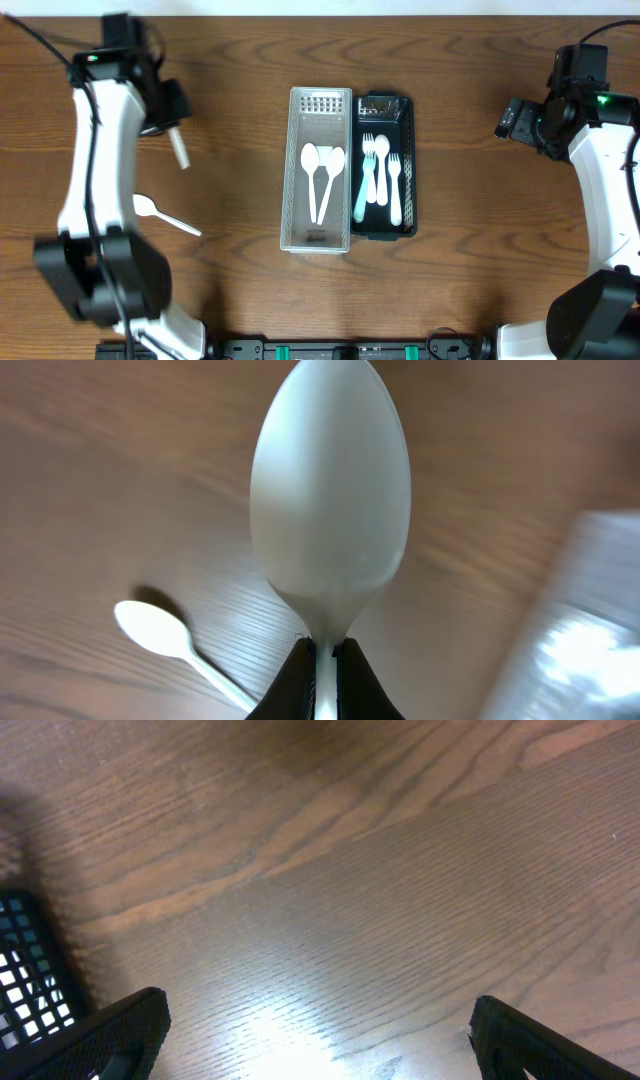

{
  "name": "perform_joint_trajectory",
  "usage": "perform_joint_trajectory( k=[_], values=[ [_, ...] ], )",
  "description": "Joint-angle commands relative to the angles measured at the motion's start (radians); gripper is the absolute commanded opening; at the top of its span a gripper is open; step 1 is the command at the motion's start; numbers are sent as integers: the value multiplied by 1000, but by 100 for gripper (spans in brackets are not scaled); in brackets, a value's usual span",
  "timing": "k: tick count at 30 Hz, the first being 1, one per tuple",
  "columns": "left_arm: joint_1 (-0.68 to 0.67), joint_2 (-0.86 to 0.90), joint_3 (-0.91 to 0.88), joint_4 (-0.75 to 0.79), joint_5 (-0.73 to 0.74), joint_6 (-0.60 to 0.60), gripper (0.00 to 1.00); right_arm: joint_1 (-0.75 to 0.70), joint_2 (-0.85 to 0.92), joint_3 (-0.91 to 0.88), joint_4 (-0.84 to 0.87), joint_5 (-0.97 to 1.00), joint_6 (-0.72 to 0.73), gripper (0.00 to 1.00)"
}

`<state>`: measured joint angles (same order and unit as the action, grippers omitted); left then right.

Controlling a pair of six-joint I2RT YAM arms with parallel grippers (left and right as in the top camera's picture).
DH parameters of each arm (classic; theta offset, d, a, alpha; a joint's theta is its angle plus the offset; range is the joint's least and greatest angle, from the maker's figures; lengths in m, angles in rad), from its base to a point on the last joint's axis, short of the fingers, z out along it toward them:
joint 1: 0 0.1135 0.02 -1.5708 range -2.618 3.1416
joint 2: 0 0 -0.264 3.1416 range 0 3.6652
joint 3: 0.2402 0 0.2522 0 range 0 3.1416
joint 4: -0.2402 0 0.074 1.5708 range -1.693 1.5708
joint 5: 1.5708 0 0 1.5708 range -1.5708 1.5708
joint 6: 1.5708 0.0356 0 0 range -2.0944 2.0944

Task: Pack container
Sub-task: 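Carry the spoon into the silver basket and release it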

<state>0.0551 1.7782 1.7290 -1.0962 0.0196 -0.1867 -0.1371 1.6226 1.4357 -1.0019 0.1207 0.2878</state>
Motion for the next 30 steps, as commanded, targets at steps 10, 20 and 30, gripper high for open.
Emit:
perform_joint_trajectory(
  k=[10, 20, 30],
  values=[
    [-492, -48, -53, -68, -1, -164, 6, 0, 5, -4, 8, 11, -38, 99],
    [-686, 39, -138, 14, -31, -177, 11, 0, 5, -4, 6, 10, -38, 99],
    [-656, 94, -143, 68, -39, -177, 40, 0, 5, -4, 7, 3, -35, 99]
  ],
)
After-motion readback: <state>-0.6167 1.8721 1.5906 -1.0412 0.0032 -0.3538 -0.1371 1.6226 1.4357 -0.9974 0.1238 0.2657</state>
